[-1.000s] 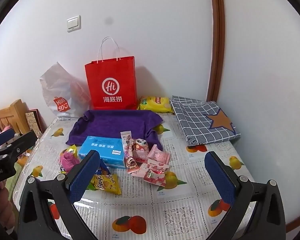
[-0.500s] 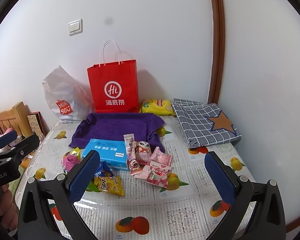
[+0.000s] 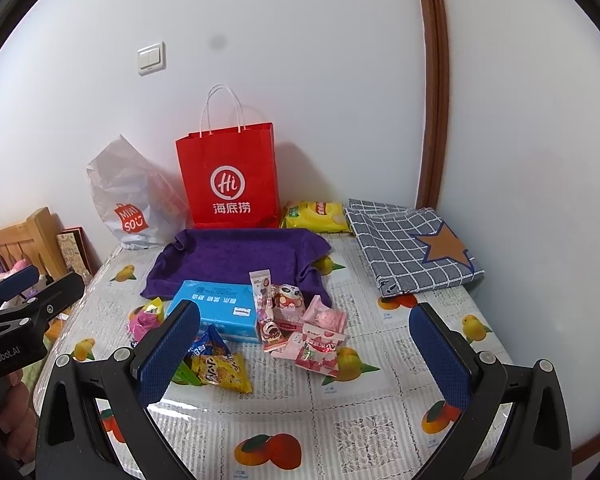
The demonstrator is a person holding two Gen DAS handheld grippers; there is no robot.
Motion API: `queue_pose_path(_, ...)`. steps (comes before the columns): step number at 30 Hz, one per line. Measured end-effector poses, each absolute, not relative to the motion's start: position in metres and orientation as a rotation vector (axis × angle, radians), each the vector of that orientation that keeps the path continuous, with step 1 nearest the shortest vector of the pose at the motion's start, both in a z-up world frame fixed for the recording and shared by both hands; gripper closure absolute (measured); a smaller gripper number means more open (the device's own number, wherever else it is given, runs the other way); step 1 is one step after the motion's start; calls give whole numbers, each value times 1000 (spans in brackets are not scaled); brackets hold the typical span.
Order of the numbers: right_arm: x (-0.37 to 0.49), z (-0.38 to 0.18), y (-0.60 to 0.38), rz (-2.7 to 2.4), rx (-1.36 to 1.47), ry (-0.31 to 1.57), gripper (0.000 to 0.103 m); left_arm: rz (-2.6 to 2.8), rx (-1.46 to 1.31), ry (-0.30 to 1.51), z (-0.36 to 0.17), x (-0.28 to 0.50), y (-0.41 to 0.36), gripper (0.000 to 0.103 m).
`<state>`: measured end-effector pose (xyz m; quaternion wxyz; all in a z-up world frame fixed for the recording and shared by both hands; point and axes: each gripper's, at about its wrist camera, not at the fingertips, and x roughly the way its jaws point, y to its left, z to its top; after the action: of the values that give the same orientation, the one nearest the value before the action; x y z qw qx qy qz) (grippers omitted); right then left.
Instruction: Organize snacks
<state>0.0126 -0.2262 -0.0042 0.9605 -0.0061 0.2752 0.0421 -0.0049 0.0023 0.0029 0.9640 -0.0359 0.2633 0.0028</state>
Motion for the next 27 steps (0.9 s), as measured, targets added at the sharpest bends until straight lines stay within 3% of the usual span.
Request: queue_pose_path(27,9,-6,-221,87,-12,557,0,10,-53,525,2,-10,-1,1)
